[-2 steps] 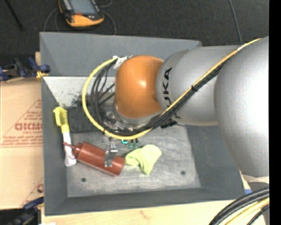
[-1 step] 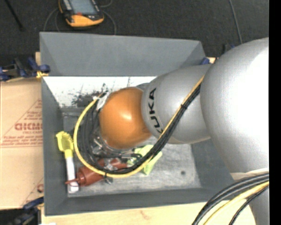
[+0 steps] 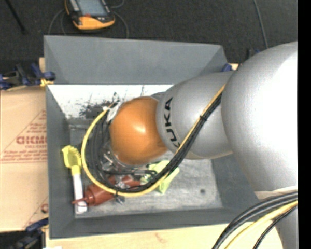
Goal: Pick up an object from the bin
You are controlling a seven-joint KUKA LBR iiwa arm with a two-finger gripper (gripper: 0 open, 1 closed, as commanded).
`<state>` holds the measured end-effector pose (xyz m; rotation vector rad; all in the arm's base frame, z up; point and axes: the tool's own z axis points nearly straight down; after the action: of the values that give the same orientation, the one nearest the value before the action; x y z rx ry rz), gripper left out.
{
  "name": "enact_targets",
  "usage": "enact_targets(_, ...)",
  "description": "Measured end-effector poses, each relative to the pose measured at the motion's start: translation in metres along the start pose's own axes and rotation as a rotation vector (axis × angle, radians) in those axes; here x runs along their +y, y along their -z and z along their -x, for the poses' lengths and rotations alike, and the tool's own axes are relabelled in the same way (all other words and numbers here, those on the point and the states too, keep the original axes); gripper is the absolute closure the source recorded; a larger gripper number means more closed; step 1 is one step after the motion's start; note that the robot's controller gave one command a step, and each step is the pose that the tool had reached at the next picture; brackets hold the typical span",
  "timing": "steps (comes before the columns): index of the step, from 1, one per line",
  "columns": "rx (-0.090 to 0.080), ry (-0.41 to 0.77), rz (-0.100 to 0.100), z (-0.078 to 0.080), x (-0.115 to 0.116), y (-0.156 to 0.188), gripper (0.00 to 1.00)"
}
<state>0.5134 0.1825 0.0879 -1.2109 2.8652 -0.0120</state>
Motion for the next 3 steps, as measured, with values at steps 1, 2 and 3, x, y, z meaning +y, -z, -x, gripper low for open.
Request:
enact_targets(1, 0.003, 0.007, 0.007, -0.001, -0.002, 0.002, 1.00)
enact_targets(2, 0.027, 0.007, 0.021, -0.009, 0.001, 0.032, 1.00)
enact_targets(3, 0.030, 0.000, 0.022, -0.005, -0.003, 0.054, 1.00)
